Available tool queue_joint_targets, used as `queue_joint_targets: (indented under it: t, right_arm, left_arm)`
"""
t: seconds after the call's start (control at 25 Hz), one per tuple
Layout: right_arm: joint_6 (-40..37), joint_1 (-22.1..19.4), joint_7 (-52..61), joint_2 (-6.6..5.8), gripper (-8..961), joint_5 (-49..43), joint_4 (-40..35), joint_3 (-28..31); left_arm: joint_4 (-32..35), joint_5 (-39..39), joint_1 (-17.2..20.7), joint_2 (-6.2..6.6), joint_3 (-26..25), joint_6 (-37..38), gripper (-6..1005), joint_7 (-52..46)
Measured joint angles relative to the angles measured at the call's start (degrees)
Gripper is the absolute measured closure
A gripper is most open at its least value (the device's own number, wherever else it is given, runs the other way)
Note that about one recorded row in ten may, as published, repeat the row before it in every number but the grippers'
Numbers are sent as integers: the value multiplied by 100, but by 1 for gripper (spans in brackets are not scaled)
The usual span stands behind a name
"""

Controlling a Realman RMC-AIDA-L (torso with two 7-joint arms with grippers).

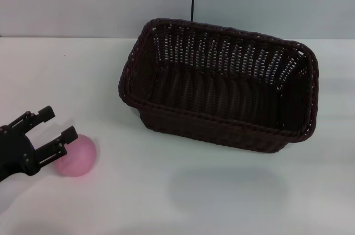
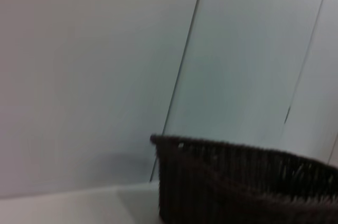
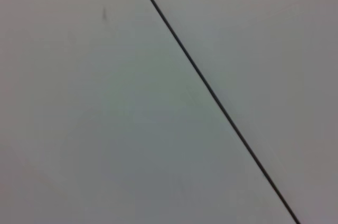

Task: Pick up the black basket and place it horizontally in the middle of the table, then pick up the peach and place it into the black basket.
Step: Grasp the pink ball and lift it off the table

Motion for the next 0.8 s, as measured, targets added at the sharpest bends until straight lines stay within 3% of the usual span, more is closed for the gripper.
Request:
queue_joint_targets:
  t: [0.8]
  right_arm:
    - [169, 150, -96, 9, 495, -39, 210, -17]
  left_arm:
    - [-76, 499, 54, -60, 32, -650, 340, -20]
